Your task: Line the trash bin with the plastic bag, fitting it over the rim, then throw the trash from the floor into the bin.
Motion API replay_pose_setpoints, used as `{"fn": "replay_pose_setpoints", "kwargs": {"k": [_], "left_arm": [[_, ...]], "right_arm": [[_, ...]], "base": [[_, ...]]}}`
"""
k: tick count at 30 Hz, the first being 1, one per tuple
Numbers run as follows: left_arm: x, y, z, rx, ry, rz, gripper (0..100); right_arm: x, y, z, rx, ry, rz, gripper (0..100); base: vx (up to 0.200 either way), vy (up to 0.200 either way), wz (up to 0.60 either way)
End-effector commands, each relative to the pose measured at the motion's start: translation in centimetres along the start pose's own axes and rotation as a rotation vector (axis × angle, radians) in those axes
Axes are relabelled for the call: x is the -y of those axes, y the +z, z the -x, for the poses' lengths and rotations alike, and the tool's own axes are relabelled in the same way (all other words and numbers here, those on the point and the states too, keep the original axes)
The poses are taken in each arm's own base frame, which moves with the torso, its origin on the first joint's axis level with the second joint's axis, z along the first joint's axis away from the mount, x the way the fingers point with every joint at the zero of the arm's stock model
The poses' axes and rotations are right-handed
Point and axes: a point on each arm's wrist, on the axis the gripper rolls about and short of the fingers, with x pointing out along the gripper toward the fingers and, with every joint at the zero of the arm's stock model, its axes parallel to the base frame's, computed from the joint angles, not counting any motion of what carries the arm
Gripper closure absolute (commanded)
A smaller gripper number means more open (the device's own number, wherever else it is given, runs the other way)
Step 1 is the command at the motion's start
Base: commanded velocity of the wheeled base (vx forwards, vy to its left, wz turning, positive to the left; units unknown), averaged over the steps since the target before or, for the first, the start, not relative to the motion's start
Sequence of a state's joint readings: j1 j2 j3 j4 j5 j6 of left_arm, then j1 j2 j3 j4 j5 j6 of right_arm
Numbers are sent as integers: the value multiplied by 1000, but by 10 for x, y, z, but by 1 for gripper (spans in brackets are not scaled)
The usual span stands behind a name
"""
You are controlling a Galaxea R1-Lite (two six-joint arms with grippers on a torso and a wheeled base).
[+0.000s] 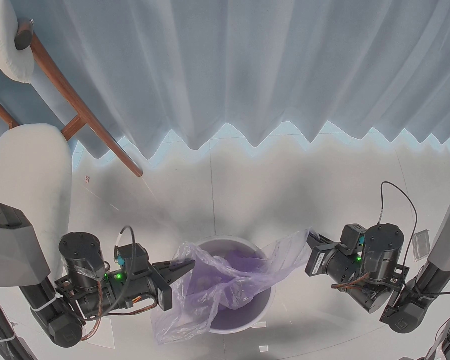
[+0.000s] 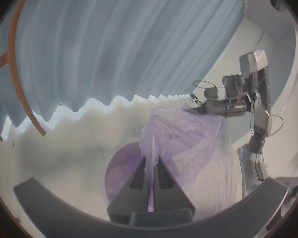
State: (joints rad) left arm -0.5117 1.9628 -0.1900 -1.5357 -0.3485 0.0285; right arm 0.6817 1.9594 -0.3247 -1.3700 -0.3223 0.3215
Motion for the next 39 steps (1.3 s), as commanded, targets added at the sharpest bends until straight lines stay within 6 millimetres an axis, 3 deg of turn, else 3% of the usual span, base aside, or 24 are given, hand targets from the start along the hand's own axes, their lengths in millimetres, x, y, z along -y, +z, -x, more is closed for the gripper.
{"fn": "replay_pose_setpoints", "kwargs": {"k": [1, 9, 15, 22, 39], "left_arm": [[-5, -4, -14, 2, 20, 58, 100], [-8, 5, -24, 51, 41, 178, 100], [-13, 9, -32, 88, 121, 227, 100], [-21, 11, -39, 116, 147, 325, 100], [-55, -33, -51, 7, 281, 398, 100]], "right_arm": [[3, -5, -14, 11, -16, -28, 100], [21, 2, -36, 85, -52, -69, 100], [22, 5, -52, 128, -53, -131, 100], [35, -8, -69, 134, -81, -153, 100], [45, -38, -88, 64, -121, -168, 100]], "base": [[0, 0, 0], [0, 0, 0], [0, 0, 0], [0, 0, 0], [0, 0, 0]]}}
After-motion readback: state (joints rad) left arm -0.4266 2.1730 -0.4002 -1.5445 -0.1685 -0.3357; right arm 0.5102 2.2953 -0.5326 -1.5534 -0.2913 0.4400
